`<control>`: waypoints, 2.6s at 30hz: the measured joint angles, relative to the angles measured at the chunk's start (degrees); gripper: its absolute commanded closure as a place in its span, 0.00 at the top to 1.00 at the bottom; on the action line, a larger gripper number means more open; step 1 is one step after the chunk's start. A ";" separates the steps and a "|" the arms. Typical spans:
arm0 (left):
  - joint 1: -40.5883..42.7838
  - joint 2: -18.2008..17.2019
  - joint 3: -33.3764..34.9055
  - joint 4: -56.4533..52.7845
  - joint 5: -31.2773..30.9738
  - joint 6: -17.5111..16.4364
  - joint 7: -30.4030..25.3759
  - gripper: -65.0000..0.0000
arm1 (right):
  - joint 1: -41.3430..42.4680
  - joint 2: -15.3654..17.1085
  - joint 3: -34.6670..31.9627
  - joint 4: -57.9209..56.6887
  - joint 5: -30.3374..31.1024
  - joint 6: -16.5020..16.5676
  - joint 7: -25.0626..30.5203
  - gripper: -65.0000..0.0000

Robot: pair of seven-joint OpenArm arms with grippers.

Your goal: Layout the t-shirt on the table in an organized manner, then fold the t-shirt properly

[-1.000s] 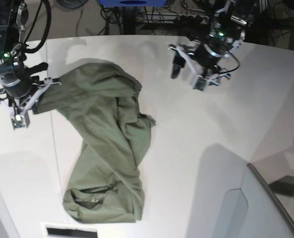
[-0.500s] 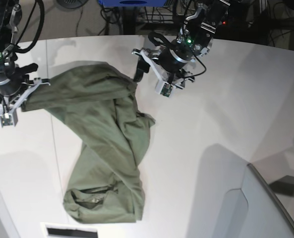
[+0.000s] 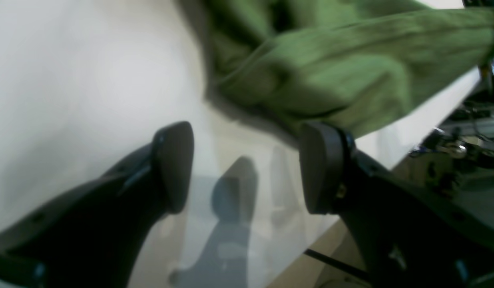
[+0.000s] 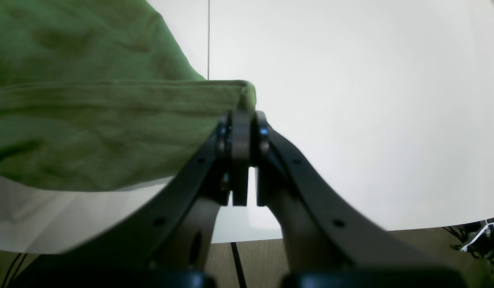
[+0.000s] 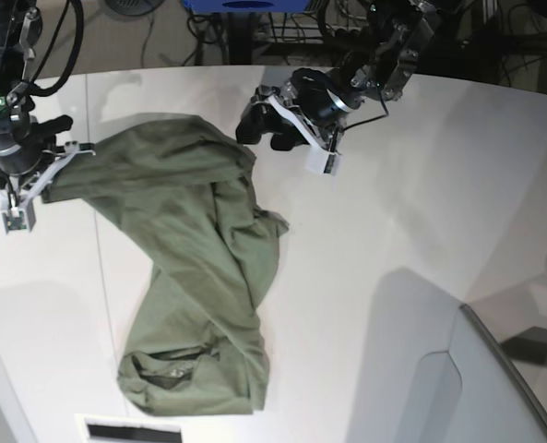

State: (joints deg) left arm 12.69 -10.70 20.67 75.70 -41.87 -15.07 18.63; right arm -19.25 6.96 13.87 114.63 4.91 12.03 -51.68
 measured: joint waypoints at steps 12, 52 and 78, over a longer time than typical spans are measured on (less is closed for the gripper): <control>-3.17 0.90 -0.09 -4.96 -0.22 -8.96 -2.86 0.61 | -0.33 0.00 0.00 -0.79 -0.02 0.00 0.02 0.01; -33.70 -19.52 -15.72 21.49 0.63 -1.31 27.50 0.00 | 15.04 1.99 -39.50 -0.46 0.17 25.88 -5.42 0.01; -25.97 -13.25 -17.81 21.62 20.79 -1.95 24.52 0.00 | 20.63 -6.16 -35.23 -13.44 -0.24 21.75 -5.81 0.03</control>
State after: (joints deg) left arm -13.28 -23.94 2.85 97.32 -21.08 -17.02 43.16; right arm 1.39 0.80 -21.37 101.19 4.67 33.78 -57.49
